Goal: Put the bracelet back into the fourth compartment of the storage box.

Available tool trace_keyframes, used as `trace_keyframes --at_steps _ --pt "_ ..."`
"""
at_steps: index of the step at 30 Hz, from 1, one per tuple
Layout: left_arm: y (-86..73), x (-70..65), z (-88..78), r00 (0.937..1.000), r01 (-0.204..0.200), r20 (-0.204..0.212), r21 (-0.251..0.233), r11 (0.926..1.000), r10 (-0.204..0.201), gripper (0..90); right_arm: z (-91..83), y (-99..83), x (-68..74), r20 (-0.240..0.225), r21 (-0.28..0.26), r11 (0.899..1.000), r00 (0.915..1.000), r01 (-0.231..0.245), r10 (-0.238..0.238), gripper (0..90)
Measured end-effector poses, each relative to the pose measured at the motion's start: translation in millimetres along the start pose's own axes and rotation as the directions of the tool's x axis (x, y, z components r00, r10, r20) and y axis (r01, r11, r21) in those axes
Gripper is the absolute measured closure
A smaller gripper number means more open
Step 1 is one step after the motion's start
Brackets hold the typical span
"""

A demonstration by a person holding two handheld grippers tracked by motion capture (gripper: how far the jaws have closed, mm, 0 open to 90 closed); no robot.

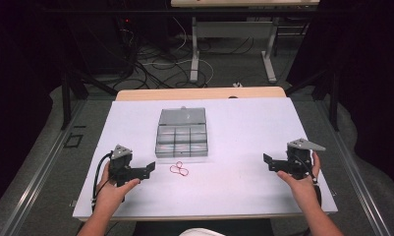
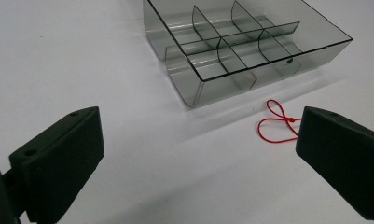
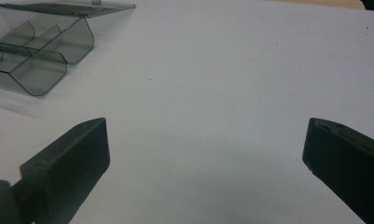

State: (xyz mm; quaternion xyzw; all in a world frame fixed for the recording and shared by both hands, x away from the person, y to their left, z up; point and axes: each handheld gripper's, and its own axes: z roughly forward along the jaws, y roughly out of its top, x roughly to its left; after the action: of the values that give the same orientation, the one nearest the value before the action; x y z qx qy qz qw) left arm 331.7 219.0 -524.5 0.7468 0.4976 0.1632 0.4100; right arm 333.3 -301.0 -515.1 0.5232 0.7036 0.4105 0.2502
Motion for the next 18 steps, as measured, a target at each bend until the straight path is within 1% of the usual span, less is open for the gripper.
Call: trace_keyframes --at_steps 1,2,3,4,5,7,8,10,12,13,14,16,18 --pt "0.4 0.1 -0.2 1.0 0.0 0.005 0.006 1.0 0.0 1.2 0.0 0.0 0.0 0.0 0.0 1.0 1.0 0.0 0.0 1.9" --pt "0.4 0.2 0.1 1.0 -0.006 0.001 0.005 1.0 0.006 1.7 1.7 -0.8 -0.9 -0.003 -0.001 1.0 1.0 0.009 -0.009 1.9" --pt "0.6 -0.4 0.6 1.0 0.004 0.001 0.001 1.0 -0.004 1.7 1.7 -0.8 -0.9 -0.003 -0.001 1.0 1.0 0.009 -0.009 1.9" --pt "1.0 -0.2 0.6 1.0 0.0 0.002 0.004 1.0 0.0 2.4 2.3 -1.0 -0.3 -0.008 0.002 1.0 1.0 0.003 -0.003 1.9" --pt "0.8 -1.0 1.8 1.0 0.002 -0.007 -0.012 0.9999 -0.003 2.4 2.3 -1.0 -0.3 -0.008 0.002 1.0 1.0 0.003 -0.003 1.9" --pt "1.3 -1.7 1.8 1.0 0.007 -0.003 -0.013 0.9999 -0.007 3.4 2.8 -1.5 0.2 -0.019 -0.006 1.0 0.9997 0.016 -0.016 1.6" --pt "1.4 -2.2 1.7 1.0 0.008 -0.001 -0.012 0.9999 -0.008 3.9 2.4 -1.6 0.6 -0.011 -0.006 1.0 0.9997 0.022 -0.022 1.5" --pt "1.6 -3.8 1.8 1.0 0.005 0.005 -0.015 0.9999 -0.005 4.7 1.7 -1.8 1.1 -0.016 -0.006 1.0 0.9996 0.022 -0.022 1.5" --pt "2.4 -5.7 0.6 1.0 0.001 0.01 -0.001 1.0 -0.001 5.1 1.5 -1.8 1.2 -0.015 -0.006 1.0 0.9997 0.02 -0.021 1.5" --pt "2.4 -7.3 1.3 1.0 -0.001 0.002 -0.012 0.9999 0.001 6.0 0.8 -1.8 1.0 -0.021 -0.003 1.0 0.9996 0.021 -0.021 1.5" --pt "3.2 -8.3 0.4 0.9999 -0.005 0.011 0.001 1.0 0.005 6.5 1.0 -1.7 1.0 -0.024 -0.008 1.0 0.9995 0.02 -0.02 1.5" --pt "3.3 -11.5 1.8 0.9999 -0.014 0.007 -0.012 0.9998 0.015 7.2 0.8 -1.6 1.1 -0.021 -0.01 1.0 0.9995 0.022 -0.022 1.5" --pt "4.6 -13.8 1.7 0.9996 -0.024 0.016 0.003 0.9997 0.024 8.3 0.2 -1.2 1.7 -0.023 -0.012 1.0 0.9995 0.022 -0.022 1.5"
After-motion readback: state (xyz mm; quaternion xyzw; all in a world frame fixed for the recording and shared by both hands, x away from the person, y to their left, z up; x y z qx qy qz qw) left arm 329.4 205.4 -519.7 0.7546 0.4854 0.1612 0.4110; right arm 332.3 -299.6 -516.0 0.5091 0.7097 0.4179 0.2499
